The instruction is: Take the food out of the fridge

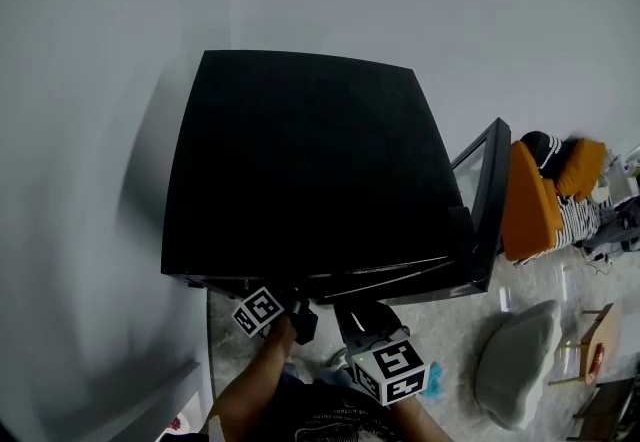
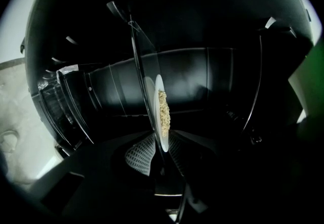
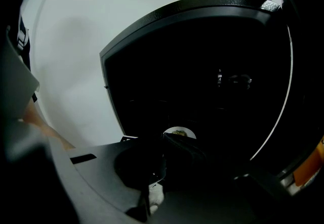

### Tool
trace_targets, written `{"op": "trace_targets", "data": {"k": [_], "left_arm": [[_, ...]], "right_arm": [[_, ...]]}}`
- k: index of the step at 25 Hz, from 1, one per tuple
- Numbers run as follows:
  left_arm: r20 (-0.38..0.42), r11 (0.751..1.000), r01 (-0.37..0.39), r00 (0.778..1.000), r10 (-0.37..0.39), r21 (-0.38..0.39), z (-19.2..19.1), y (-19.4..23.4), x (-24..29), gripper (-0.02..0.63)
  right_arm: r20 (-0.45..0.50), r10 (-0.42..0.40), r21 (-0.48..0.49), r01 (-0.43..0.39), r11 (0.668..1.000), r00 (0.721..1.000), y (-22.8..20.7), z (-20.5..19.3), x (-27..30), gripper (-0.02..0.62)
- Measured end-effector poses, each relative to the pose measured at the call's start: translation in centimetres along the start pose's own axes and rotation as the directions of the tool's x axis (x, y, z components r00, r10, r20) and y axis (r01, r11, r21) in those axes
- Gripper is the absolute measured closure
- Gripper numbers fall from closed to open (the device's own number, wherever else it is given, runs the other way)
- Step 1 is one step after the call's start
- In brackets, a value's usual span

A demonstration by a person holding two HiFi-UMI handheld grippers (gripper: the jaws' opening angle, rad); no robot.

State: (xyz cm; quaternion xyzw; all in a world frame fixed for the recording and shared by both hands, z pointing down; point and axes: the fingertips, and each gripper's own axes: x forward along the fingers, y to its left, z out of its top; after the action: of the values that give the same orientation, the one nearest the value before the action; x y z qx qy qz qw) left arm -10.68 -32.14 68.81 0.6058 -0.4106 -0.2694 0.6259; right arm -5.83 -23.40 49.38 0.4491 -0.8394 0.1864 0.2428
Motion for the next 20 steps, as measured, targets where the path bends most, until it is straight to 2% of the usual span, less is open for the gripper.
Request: {"op": "trace_targets", "data": {"k": [4,20], "left_arm": [[0.005,1.000,-0.005,1.000,0.005,-0.008,0.35,0.06,0.18,0.543],[-0.007,0.998,-0.028,1.000,0.028,-0.065,0.49,-0.04,0.44,0.583]], "right_arm": [[-0.001,0.001,-0.001,-0.001,1.000,1.000,-0.01,0.15,0.27,0.574],[0.000,-0.004,0.002,0.004,1.000,1.000,0.29,0.33,0.65,0.574]]}}
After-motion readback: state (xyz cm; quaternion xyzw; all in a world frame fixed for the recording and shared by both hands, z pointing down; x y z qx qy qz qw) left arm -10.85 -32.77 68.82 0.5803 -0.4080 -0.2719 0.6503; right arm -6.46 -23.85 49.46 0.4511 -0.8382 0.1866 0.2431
